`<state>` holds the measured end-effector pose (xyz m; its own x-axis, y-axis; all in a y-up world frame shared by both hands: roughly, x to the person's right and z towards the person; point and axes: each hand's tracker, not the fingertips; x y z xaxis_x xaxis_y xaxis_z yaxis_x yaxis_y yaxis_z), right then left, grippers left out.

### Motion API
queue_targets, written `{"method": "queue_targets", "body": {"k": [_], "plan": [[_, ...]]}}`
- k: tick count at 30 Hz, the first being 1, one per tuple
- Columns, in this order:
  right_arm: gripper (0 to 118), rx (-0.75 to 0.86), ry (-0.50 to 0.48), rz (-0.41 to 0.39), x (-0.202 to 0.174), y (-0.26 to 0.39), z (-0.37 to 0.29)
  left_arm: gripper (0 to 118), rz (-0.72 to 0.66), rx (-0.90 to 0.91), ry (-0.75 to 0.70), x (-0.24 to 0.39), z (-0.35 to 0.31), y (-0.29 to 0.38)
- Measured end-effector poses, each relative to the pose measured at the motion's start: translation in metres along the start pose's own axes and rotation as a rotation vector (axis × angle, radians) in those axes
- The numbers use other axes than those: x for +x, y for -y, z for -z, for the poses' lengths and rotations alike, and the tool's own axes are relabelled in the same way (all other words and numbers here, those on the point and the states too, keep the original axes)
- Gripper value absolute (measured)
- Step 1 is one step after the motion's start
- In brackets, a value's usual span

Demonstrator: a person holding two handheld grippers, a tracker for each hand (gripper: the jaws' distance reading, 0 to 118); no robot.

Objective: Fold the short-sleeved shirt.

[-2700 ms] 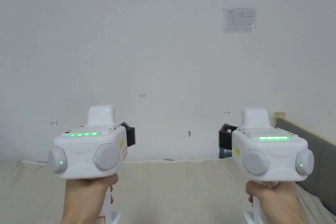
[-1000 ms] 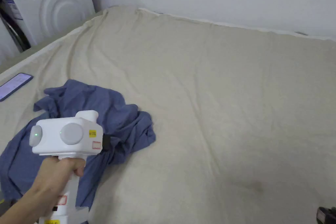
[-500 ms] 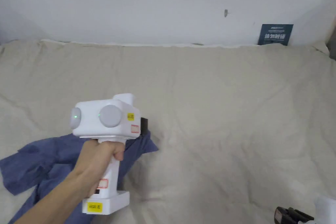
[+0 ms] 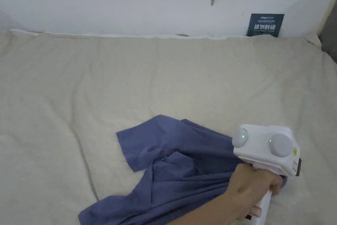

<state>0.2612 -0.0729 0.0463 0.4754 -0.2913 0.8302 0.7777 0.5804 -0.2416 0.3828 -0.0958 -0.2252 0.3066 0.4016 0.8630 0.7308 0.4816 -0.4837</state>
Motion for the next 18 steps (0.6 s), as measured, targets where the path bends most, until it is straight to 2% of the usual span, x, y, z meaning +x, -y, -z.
{"method": "queue_targets", "body": {"k": [1, 2, 3, 4, 6, 10, 11, 12, 13, 14, 15, 16, 18], "plan": [[0, -0.003, 0.003, -0.001, 0.001, 0.001, 0.001, 11, 0.034, -0.007, -0.031, -0.001, 0.001, 0.001], [0, -0.008, 0.003, -0.002, 0.002, 0.001, 0.001, 47, 0.042, -0.011, -0.043, -0.003, -0.001, 0.005], [0, -0.013, 0.003, -0.004, 0.001, 0.002, 0.001, 104, 0.047, -0.048, -0.001, -0.003, -0.006, 0.011], [0, -0.017, 0.003, -0.007, 0.000, 0.003, 0.002, 118, 0.065, -0.084, 0.019, -0.007, -0.013, 0.014], [0, -0.020, -0.006, -0.008, -0.005, 0.005, 0.002, 110, 0.049, -0.033, -0.001, -0.016, -0.043, 0.022], [0, -0.022, -0.046, -0.032, -0.024, 0.012, -0.004, 110, 0.017, 0.045, -0.047, -0.049, -0.146, 0.057], [0, -0.021, -0.062, -0.043, -0.030, 0.015, -0.007, 106, 0.008, 0.051, -0.050, -0.070, -0.171, 0.065], [0, -0.020, -0.096, -0.062, -0.036, 0.017, -0.009, 83, -0.029, 0.096, -0.078, -0.090, -0.202, 0.083], [0, -0.022, -0.108, -0.075, -0.042, 0.020, -0.011, 33, -0.049, 0.139, -0.096, -0.111, -0.232, 0.103], [0, -0.026, -0.114, -0.082, -0.048, 0.024, -0.011, 0, -0.046, 0.151, -0.143, -0.128, -0.255, 0.120], [0, -0.035, -0.133, -0.097, -0.054, 0.028, -0.010, 0, -0.070, 0.243, -0.223, -0.149, -0.278, 0.137], [0, -0.045, -0.141, -0.104, -0.059, 0.031, -0.009, 0, -0.088, 0.206, -0.352, -0.170, -0.301, 0.158], [0, -0.056, -0.165, -0.120, -0.070, 0.039, -0.009, 0, -0.107, 0.148, -0.451, -0.207, -0.333, 0.192]]}}
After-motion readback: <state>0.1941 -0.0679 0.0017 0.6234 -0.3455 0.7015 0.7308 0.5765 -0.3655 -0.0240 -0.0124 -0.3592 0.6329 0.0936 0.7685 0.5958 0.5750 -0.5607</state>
